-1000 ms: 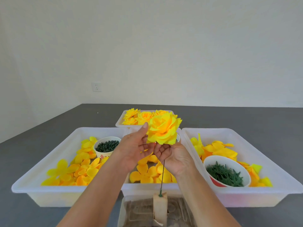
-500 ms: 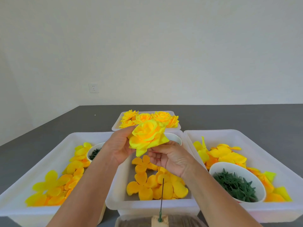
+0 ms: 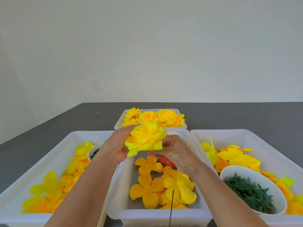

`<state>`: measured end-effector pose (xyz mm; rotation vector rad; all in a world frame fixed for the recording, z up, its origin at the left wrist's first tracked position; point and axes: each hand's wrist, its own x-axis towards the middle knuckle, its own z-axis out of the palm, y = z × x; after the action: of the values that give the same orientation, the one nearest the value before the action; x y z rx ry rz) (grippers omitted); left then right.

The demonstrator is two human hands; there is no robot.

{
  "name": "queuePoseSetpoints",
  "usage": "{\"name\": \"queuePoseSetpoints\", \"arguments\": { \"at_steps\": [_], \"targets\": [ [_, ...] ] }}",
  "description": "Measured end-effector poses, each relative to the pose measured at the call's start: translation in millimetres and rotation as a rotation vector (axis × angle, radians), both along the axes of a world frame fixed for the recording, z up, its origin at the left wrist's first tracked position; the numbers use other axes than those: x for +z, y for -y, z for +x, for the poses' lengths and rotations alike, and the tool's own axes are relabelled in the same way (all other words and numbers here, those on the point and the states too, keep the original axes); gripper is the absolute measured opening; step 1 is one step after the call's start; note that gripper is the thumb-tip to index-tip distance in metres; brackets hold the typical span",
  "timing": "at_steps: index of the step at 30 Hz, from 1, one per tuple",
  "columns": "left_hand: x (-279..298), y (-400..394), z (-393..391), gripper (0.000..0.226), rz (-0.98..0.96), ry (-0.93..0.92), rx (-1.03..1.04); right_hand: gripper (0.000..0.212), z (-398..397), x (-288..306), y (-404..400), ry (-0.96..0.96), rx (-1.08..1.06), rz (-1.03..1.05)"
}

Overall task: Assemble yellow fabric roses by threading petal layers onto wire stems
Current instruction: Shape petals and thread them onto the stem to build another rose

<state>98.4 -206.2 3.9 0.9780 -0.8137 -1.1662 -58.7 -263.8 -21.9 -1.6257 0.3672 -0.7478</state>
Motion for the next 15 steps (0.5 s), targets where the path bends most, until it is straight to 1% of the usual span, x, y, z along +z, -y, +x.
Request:
{"name": "queuePoseSetpoints", "arguments": {
  "at_steps": [3,4,6,8,10,12,13,15],
  "targets": [
    [0,6,6,0.031,-0.011,-0.035,0.004,0.026,3,-2,4,0.108,-0.012,0.010],
    [-1,7,8,0.036,0.006,-0.029,0.037,0.023,3,-5,7,0.143,-0.061,-0.004],
    [-7,9,10,0.039,0.057,-0.017,0.117,0.017,2,-10,16,0.147,-0.205,-0.047],
    [-11,9,8,0.037,0.113,-0.030,0.149,0.013,1,-12,24,0.107,-0.326,-0.059],
    [-13,8,5,0.036,0.150,-0.016,0.130,0.025,-1,-15,30,0.071,-0.357,-0.114],
    [-13,6,2,0.028,0.135,0.000,0.103,0.034,-2,-16,31,0.016,-0.365,-0.197],
    [-14,6,1,0.023,0.112,0.008,0.107,0.032,-2,-18,32,-0.011,-0.377,-0.236],
    [-17,7,0,0.013,0.080,0.031,0.138,0.021,-2,-21,33,-0.046,-0.410,-0.307]
  ]
}}
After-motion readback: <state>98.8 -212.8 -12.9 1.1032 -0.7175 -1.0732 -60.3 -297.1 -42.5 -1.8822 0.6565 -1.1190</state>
